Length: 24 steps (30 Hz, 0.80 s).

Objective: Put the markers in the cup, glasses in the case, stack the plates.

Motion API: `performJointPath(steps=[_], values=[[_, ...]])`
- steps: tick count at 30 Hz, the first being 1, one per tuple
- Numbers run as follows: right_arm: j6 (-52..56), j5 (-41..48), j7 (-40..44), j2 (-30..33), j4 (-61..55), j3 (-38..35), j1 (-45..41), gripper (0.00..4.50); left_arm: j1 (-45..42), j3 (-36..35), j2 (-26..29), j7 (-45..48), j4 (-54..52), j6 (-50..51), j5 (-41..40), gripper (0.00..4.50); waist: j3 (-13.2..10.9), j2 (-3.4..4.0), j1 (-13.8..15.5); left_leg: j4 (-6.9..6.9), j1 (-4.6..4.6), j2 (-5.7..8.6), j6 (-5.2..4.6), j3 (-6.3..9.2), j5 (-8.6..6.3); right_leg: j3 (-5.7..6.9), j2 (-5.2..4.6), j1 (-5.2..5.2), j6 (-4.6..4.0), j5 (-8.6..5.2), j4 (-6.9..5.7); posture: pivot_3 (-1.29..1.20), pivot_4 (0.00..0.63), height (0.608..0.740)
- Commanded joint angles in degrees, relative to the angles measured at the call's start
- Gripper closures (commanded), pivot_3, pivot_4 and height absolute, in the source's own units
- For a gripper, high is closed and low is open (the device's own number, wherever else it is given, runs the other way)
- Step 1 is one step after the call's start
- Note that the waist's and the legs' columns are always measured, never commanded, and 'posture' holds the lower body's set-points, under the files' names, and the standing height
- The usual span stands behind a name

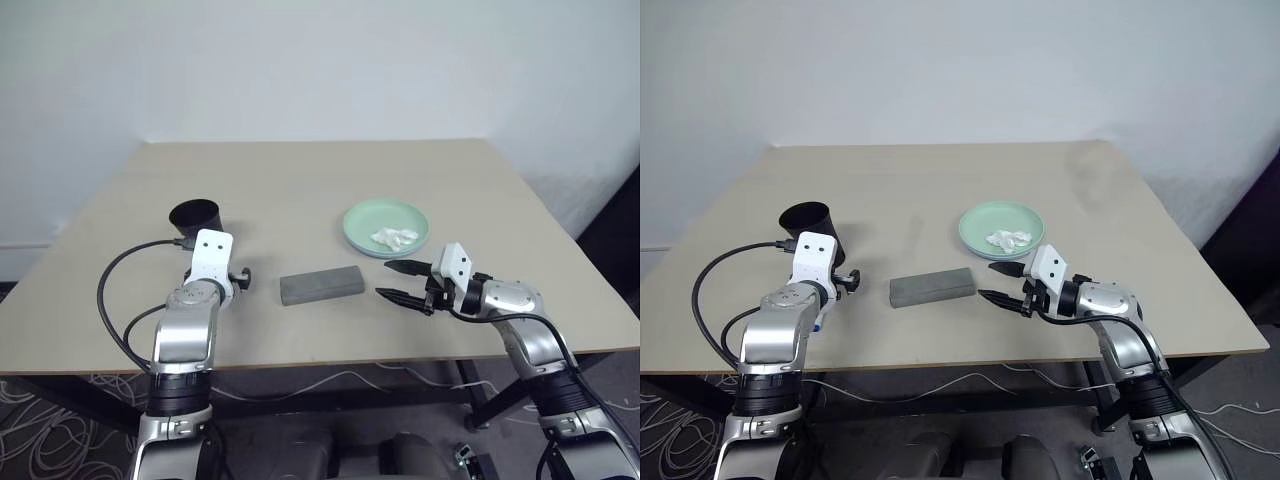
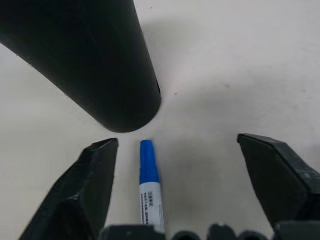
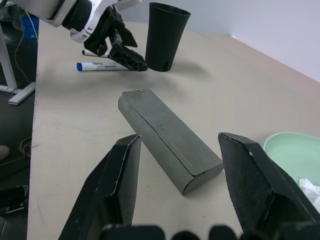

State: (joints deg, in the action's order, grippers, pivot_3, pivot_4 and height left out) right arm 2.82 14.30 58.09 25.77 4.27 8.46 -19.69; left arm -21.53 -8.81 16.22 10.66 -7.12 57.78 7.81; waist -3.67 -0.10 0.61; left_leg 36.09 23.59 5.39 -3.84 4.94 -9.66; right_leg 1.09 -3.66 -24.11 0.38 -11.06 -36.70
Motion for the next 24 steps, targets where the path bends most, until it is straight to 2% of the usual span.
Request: performJointPath(steps=[1, 15, 22, 24], values=[[-1.06, -0.03, -0.66, 0.32, -1.56, -0.90, 0.08, 1.81, -3.08, -1.35, 0.47, -0.78, 0.15, 0.63, -1.45, 0.39, 0.00, 0.00, 0.00, -0.01, 0.01, 0.00, 0.00, -0.01, 0.00, -0.01, 0.00, -0.04, 0.01, 0.00, 0.00, 0.00, 0.000, 0.737], [-0.92, -0.30, -2.14, 0.33, -2.01, -1.07, 1.35, 1.81, -5.22, -3.74, 1.20, -3.34, 4.20, 5.41, -4.25, 0.39, 0.00, 0.00, -0.02, -0.05, 0.02, 0.01, 0.00, -0.02, 0.00, -0.03, -0.02, -0.08, 0.02, 0.01, -0.01, 0.00, 0.000, 0.737], [-1.19, -0.44, -2.22, 0.08, -1.55, -1.07, 0.90, 1.81, -5.31, -7.58, 0.77, -3.71, 6.04, 7.15, -7.31, 0.39, 0.00, 0.00, -0.03, -0.06, 0.04, 0.01, 0.01, -0.02, 0.00, -0.03, -0.03, -0.09, 0.01, 0.00, 0.00, 0.00, 0.000, 0.737], [-1.25, -0.46, -2.20, 0.11, -1.43, -1.09, 0.83, 1.81, -5.35, -7.86, 1.13, -3.61, 6.57, 6.81, -7.89, 0.77, 0.00, 0.00, -0.03, -0.07, 0.04, 0.01, 0.01, -0.02, 0.00, -0.02, -0.03, -0.10, 0.01, 0.00, 0.00, 0.00, 0.000, 0.737]])
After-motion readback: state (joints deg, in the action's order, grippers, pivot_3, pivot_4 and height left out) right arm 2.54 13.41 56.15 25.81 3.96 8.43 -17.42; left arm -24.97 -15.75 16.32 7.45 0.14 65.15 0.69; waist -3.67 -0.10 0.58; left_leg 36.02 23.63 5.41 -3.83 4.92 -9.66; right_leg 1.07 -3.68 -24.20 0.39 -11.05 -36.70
